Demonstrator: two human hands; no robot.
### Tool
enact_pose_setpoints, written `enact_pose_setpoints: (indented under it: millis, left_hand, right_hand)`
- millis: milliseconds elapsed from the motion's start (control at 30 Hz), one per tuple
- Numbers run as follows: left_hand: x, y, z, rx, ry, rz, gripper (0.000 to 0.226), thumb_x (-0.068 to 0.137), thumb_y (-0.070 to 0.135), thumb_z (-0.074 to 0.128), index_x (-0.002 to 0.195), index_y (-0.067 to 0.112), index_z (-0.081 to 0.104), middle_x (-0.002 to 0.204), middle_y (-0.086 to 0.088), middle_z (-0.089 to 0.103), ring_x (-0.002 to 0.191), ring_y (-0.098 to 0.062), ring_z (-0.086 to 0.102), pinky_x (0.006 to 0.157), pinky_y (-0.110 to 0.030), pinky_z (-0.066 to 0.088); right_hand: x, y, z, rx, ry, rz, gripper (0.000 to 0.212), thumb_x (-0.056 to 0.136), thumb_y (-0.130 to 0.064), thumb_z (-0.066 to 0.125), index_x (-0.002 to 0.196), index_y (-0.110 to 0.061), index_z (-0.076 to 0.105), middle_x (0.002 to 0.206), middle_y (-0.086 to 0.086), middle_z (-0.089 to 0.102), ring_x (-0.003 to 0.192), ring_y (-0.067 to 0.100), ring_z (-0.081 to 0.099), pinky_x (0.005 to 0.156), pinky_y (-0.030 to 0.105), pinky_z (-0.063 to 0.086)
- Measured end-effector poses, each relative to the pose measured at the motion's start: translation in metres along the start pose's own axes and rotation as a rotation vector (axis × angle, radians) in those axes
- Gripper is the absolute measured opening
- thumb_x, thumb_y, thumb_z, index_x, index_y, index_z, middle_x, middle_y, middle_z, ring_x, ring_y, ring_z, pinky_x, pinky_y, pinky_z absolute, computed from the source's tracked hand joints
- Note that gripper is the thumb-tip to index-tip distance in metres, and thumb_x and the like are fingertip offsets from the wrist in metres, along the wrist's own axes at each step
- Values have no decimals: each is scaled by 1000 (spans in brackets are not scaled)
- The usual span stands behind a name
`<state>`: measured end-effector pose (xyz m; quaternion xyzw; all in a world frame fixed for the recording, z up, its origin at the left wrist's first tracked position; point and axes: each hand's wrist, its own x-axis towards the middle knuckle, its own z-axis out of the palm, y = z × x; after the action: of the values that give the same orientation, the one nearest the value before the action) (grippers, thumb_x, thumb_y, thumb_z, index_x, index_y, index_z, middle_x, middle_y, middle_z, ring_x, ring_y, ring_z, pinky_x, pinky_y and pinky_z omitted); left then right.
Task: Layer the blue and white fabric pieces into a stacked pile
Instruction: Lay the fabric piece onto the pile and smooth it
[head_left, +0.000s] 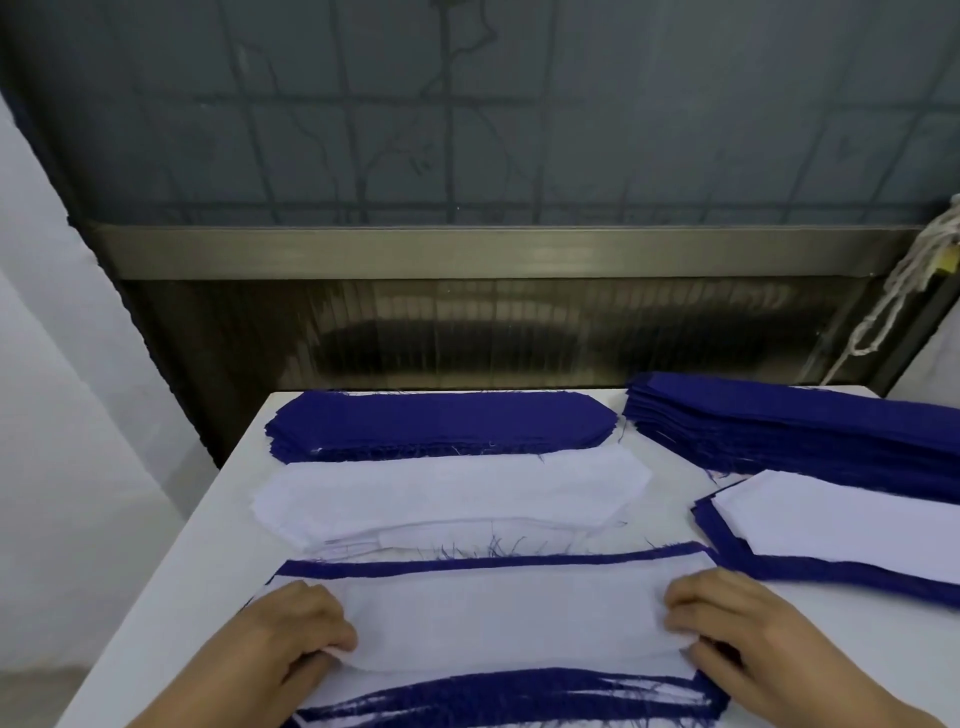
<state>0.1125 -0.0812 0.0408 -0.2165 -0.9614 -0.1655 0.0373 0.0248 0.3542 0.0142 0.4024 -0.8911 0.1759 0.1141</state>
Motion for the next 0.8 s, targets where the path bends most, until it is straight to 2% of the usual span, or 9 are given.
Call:
enact_pose_setpoints:
  millis: [67, 133, 200, 333, 467, 533, 600, 700, 800]
  left_hand:
    - [-3, -1, 2, 16, 8, -44, 10, 74, 57, 64, 80, 49, 64, 86, 32, 57, 81, 16, 51, 77, -2, 36]
    - [-4, -1, 5, -65, 60, -103, 28, 77, 74, 50, 87, 52, 63, 99, 34, 55, 95, 14, 49, 85, -5, 28]
    - [3, 1, 7, -81, 66, -105, 30, 81, 70, 48, 78, 45, 64, 88, 29, 58, 87, 10, 53, 80, -4, 32]
    - [17, 0, 10, -51, 9, -82, 19, 75, 44, 74, 66, 34, 61, 70, 26, 53, 70, 9, 50, 65, -8, 39]
    - [14, -30, -8, 35, -76, -163, 20, 73, 48, 72, 66, 39, 55, 69, 31, 49, 69, 13, 48, 65, -5, 37]
    - [23, -45, -13, 3, -113, -208, 20, 76, 44, 71, 65, 42, 54, 76, 27, 55, 74, 8, 51, 67, -9, 40]
    - [45, -52, -12, 41, -110, -221, 12, 85, 47, 63, 74, 42, 59, 82, 23, 57, 81, 5, 51, 72, -12, 42]
    - [98, -50, -8, 118, -8, -262, 8, 91, 46, 56, 93, 42, 62, 93, 26, 55, 85, 3, 52, 77, -8, 43]
    - [155, -46, 1, 81, 95, -233, 10, 92, 35, 59, 101, 36, 65, 101, 21, 57, 90, -1, 53, 81, -14, 46]
  right_hand:
    - [0, -5, -5, 38, -54, 54, 17, 83, -46, 66, 92, -33, 73, 107, -22, 61, 97, -6, 56, 84, 13, 43]
    - [5, -12, -8, 90, -49, 105, 18, 87, -51, 61, 91, -36, 70, 105, -27, 58, 97, -7, 55, 84, 9, 41]
    - [13, -18, -3, 144, -36, 121, 16, 92, -47, 54, 85, -35, 63, 94, -25, 56, 89, -5, 54, 78, 9, 41]
    - [29, -16, 9, 94, -186, 122, 23, 90, -53, 53, 78, -33, 54, 81, -21, 51, 81, -3, 47, 74, 13, 39]
    - [32, 8, -9, 80, -328, 200, 28, 85, -58, 55, 71, -37, 44, 80, -18, 52, 81, -1, 49, 71, 13, 39]
    - [40, 19, -18, 75, -408, 228, 26, 85, -56, 56, 71, -35, 49, 92, -20, 53, 85, 2, 51, 69, 13, 40]
    - [58, 26, -22, 87, -452, 273, 20, 86, -47, 58, 75, -31, 56, 93, -20, 55, 83, 5, 53, 69, 14, 42]
    - [101, 32, -15, 215, -260, 340, 14, 91, -32, 60, 77, -29, 62, 81, -12, 60, 76, 8, 56, 68, 18, 46]
    - [152, 42, 6, 162, -137, 329, 9, 96, -26, 56, 88, -31, 57, 89, -14, 57, 82, 3, 54, 72, 15, 46]
